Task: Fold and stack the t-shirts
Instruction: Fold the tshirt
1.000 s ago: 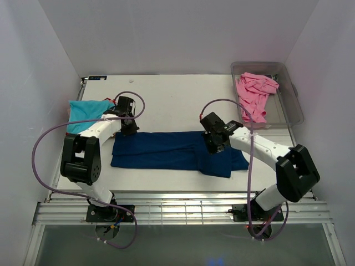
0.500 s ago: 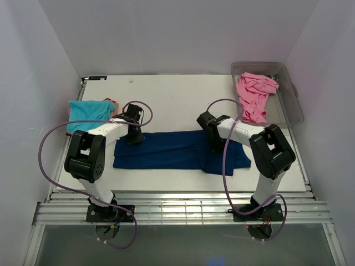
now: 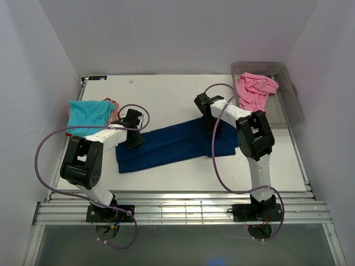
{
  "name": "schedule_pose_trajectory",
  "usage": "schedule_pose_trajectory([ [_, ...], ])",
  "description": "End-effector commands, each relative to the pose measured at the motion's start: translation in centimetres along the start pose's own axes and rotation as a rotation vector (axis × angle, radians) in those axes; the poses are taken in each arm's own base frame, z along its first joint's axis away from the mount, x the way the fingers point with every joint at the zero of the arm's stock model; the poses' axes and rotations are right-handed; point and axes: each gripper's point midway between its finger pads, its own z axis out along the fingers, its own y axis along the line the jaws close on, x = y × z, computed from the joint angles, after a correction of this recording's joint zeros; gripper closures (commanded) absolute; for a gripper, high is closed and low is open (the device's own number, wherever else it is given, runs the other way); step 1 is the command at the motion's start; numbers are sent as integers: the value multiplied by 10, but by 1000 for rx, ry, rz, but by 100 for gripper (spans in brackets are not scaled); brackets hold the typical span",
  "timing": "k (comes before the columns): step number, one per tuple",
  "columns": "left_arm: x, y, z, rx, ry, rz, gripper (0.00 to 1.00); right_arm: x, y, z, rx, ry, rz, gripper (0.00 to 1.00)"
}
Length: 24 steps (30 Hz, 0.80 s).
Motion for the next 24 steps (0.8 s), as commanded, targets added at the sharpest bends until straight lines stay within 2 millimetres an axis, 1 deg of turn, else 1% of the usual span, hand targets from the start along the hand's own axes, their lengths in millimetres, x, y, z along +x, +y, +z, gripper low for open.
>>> schedule_pose_trajectory([
  [1,61,27,-5,-92,142,-8,100,-36,21,39,-35,-32,12,92],
  [2,66,26,-8,-87,144,-12,100,-43,23,39,-36,-37,7,92],
  [3,74,21,-11,-78,146,-23,100,-66,26,31,-46,-84,18,92],
  [4,81,21,-16,-66,155,-31,100,-70,28,40,-43,-74,19,92],
  [5,86,18,-19,-55,159,-34,100,-79,29,41,-45,-85,21,92],
  [6,93,13,-23,-46,165,-41,100,-101,31,31,-62,-134,40,92],
  [7,96,11,-27,-33,165,-44,100,-104,35,41,-65,-125,41,92],
  [9,106,8,-33,-31,173,-27,100,-121,39,39,-85,-156,58,92],
  [10,110,9,-36,-41,180,-32,100,-135,41,39,-98,-185,80,92],
  [11,114,7,-39,-34,180,-19,100,-141,43,39,-114,-198,92,92],
  [12,116,7,-42,-32,182,-17,100,-149,50,38,-157,-215,104,92],
  [13,119,7,-45,-32,188,-18,100,-159,53,37,-186,-238,122,92],
  [15,124,1,-52,-4,194,-7,100,-168,63,35,-267,-257,162,92],
  [16,125,-2,-55,11,194,-4,100,-181,63,30,-305,-302,192,92],
  [17,128,-8,-59,31,191,5,100,-185,67,29,-337,-312,218,92],
  [18,125,-17,-64,64,177,6,100,-189,74,24,-402,-322,230,92],
  [19,125,-24,-67,87,167,17,100,-204,71,16,-446,-373,260,92],
  [20,126,-33,-72,118,156,41,100,-208,73,13,-484,-385,275,92],
  [21,121,-46,-77,162,136,45,100,-213,81,3,-571,-390,293,92],
  [22,119,-54,-81,187,127,50,100,-223,75,-4,-608,-416,318,92],
  [23,118,-62,-86,212,123,50,100,-233,73,-13,-646,-452,332,92],
  [24,115,-69,-90,229,119,44,100,-240,71,-31,-697,-479,338,92],
])
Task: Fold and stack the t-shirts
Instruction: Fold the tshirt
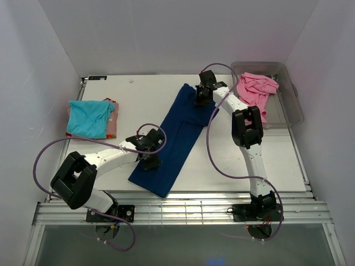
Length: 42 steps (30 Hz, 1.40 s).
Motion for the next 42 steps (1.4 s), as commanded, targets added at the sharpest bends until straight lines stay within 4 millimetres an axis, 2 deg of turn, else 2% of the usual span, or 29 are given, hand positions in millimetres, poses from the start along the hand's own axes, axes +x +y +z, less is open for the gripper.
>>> schedule_pose_trajectory([
  [1,-27,-52,-36,170,-74,-26,100,-50,29,-21,-235,-124,83,92],
  [3,-39,-66,-51,209,-112,-26,100,-67,29,-38,-230,-190,59,92],
  [4,-55,-79,-66,244,-159,-32,100,-84,34,-67,-238,-256,17,92],
  [6,-66,-87,-79,264,-201,-24,100,-86,32,-84,-223,-300,-7,92],
  [7,-70,-88,-83,267,-220,-4,100,-95,38,-110,-224,-342,-32,92],
  [10,-70,-86,-79,256,-219,61,100,-81,34,-131,-175,-312,-53,92],
  [12,-58,-76,-60,208,-174,111,100,-67,35,-134,-165,-261,-79,92],
  [14,-42,-62,-41,170,-121,163,100,-42,36,-130,-146,-179,-115,92],
  [17,-28,-52,-28,155,-83,207,100,-12,35,-120,-114,-93,-141,92],
  [21,-11,-38,-10,127,-31,238,100,18,30,-95,-80,10,-129,92],
  [24,-5,-37,-3,120,-9,259,100,35,23,-78,-63,71,-117,92],
  [29,7,-34,9,101,40,265,100,56,10,-57,-13,138,-113,92],
  [33,18,-37,14,104,75,268,100,76,-10,-43,82,204,-118,92],
  [37,27,-40,16,103,97,269,100,84,-21,-34,131,232,-118,92],
  [40,34,-49,17,123,122,276,100,87,-28,-25,164,246,-118,92],
  [41,39,-53,16,132,134,277,100,81,-26,-24,164,232,-122,92],
  [42,45,-61,14,161,159,279,100,83,-29,-17,178,240,-122,92],
])
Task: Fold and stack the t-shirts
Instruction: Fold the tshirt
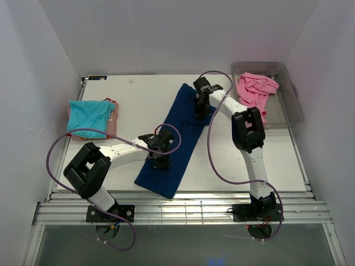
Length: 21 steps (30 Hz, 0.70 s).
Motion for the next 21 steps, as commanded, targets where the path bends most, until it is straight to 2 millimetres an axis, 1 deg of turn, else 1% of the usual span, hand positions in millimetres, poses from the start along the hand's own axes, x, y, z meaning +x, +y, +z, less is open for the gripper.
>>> schedule_pose_trajectory([
  [1,23,-20,8,52,93,2,100,8,-20,27,97,51,0,92],
  [2,26,-25,9,58,100,3,100,-3,-17,25,91,25,2,92],
  [3,25,-32,10,67,103,7,100,-3,-17,33,94,29,5,92],
  [4,25,-35,11,70,106,5,100,-7,-16,35,93,19,10,92],
  [5,27,-40,12,75,111,12,100,-21,-14,33,89,-16,18,92],
  [6,26,-44,13,77,114,12,100,-21,-14,40,92,-13,23,92],
  [7,23,-49,15,80,113,15,100,-26,-13,41,91,-26,35,92],
  [10,22,-60,16,90,117,28,100,-43,-10,46,78,-77,62,92],
  [11,22,-60,19,83,121,28,100,-46,-9,48,70,-88,70,92],
  [12,22,-60,20,79,121,30,100,-53,-8,51,52,-112,84,92],
  [14,18,-59,20,65,105,33,100,-60,-5,53,12,-132,109,92],
  [15,15,-60,19,63,93,34,100,-64,-1,54,-10,-144,116,92],
  [16,12,-60,19,61,81,36,100,-74,3,55,-47,-179,121,92],
  [17,7,-63,17,63,62,42,100,-79,9,55,-89,-194,119,92],
  [18,0,-61,18,45,31,47,100,-82,18,56,-171,-191,118,92],
  [19,-6,-63,16,47,10,52,100,-96,23,52,-213,-230,114,92],
  [20,-13,-62,15,33,-22,67,100,-101,25,50,-239,-243,112,92],
  [21,-25,-70,9,46,-60,73,100,-108,25,44,-279,-257,109,92],
])
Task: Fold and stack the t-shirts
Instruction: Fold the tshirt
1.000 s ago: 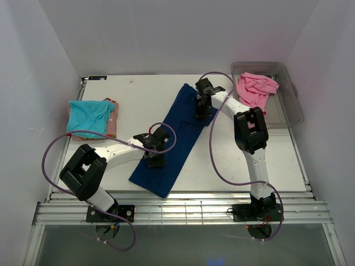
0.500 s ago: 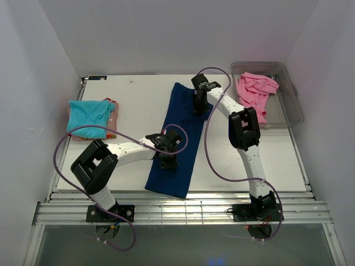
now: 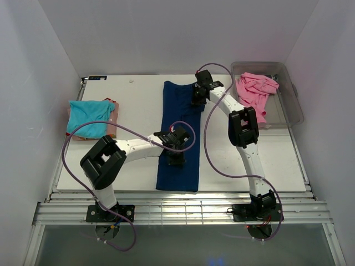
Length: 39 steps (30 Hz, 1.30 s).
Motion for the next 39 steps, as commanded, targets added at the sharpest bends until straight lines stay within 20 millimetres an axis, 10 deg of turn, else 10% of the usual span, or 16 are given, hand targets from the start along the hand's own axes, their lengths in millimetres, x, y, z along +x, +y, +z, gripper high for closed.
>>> schedule_pose_trajectory([
  [1,-27,-3,-9,-49,-102,52,100,-35,6,13,-157,-103,13,91],
  [5,-74,-27,-40,-20,-269,86,100,-71,3,-28,-203,-235,-34,87],
  [7,-102,-39,-73,-1,-391,82,96,-97,15,-83,-231,-339,-81,85],
  [11,-125,-41,-131,48,-572,63,55,-90,34,-161,-283,-400,-122,80],
  [13,-117,-27,-135,48,-599,63,35,-60,46,-200,-289,-392,-150,78],
  [18,-67,11,-125,58,-503,50,25,42,76,-248,-204,-300,-262,64],
  [22,-27,31,-106,82,-400,28,23,158,58,-239,-74,-10,-263,57],
  [26,-3,42,-96,98,-334,13,21,232,49,-241,6,141,-268,50],
  [39,54,70,-71,64,-148,-54,25,352,44,-244,42,379,-205,42],
])
